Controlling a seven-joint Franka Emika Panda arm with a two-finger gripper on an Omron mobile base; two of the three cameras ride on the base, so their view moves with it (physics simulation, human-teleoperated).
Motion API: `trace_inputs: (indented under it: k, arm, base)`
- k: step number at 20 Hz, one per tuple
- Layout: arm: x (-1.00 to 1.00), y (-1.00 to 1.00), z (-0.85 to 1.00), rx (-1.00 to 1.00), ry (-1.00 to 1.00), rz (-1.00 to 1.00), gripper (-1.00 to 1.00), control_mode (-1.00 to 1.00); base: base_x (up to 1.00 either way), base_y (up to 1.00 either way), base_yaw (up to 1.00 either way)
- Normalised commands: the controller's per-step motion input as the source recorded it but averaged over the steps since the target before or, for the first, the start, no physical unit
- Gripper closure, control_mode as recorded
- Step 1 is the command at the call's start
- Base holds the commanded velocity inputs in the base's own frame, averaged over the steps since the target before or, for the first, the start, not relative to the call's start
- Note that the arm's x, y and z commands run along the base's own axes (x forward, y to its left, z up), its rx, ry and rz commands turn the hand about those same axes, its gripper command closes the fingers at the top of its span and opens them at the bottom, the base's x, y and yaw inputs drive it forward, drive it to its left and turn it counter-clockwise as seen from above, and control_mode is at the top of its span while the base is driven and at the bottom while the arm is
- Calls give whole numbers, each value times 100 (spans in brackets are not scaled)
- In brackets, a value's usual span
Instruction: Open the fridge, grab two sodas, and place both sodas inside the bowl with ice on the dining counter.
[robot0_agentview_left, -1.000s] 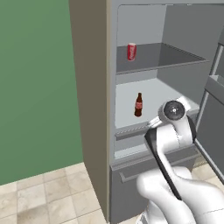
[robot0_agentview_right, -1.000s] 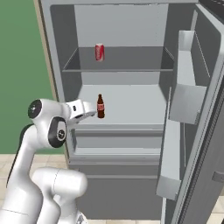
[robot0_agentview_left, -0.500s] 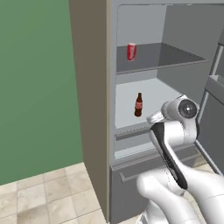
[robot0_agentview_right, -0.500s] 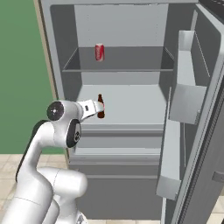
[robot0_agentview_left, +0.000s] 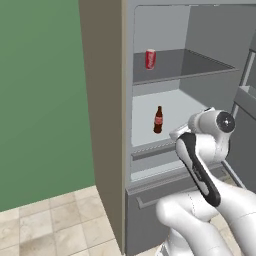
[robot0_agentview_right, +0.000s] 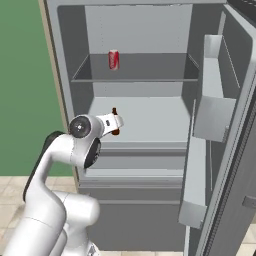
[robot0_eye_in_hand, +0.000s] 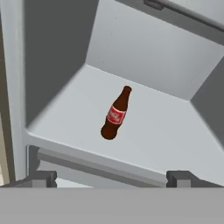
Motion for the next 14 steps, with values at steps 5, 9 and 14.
trace_inputs:
  k: [5, 9, 14]
  arm:
    - [1, 0, 0, 0, 0, 0, -100, -100]
    - [1, 0, -1, 1, 0, 1, -100, -100]
    - [6, 0, -1, 5, 0, 2, -100, -100]
  base:
    - [0, 0, 0]
    - [0, 0, 0]
    - [0, 0, 0]
